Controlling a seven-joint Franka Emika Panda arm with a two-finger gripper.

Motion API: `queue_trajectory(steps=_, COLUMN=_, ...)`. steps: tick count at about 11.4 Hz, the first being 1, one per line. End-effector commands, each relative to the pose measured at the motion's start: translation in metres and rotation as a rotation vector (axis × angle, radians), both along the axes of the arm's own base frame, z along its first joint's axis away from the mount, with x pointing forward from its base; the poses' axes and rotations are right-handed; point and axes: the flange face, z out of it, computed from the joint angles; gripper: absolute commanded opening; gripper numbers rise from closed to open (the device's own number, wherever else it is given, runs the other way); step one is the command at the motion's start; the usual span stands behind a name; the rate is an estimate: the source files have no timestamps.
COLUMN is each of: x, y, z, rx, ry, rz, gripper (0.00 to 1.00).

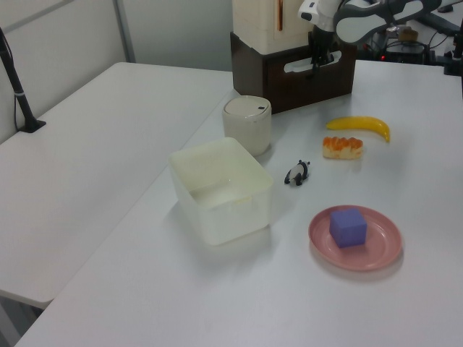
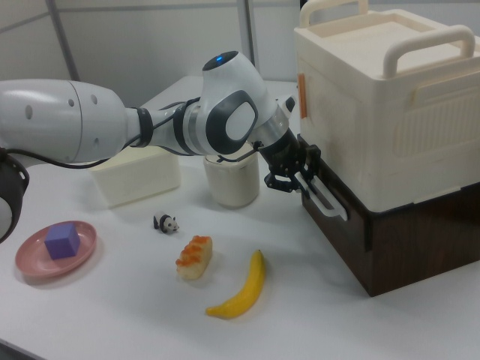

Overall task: Slide open the drawer
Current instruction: 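Lower the gripper and hook it behind the white drawer handle, then pull the drawer handle outward away from the wooden unit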

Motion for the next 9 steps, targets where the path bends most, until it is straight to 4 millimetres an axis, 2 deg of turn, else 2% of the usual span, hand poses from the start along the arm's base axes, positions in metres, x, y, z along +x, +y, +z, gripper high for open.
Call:
queue_trajectory(steps=1, x=-0.035, y=0.015, z=0.004, rx=-0.009, ry=-0.003, rz=0.005, gripper=0.03)
queue_trajectory(steps=4, x=-0.059, y=0.039, z=0.005, rx=-0.002, ry=-0.009, rz=0.035, gripper=0.04)
queue_trajectory(steps=8, x=-0.079, y=0.075, z=0.007, rx=0.015, ry=-0.001, rz=0.051, gripper=0.04)
queue_trajectory(steps=9, x=-0.082, y=0.077, z=0.007, rx=0.019, ry=-0.001, rz=0.043, gripper=0.04)
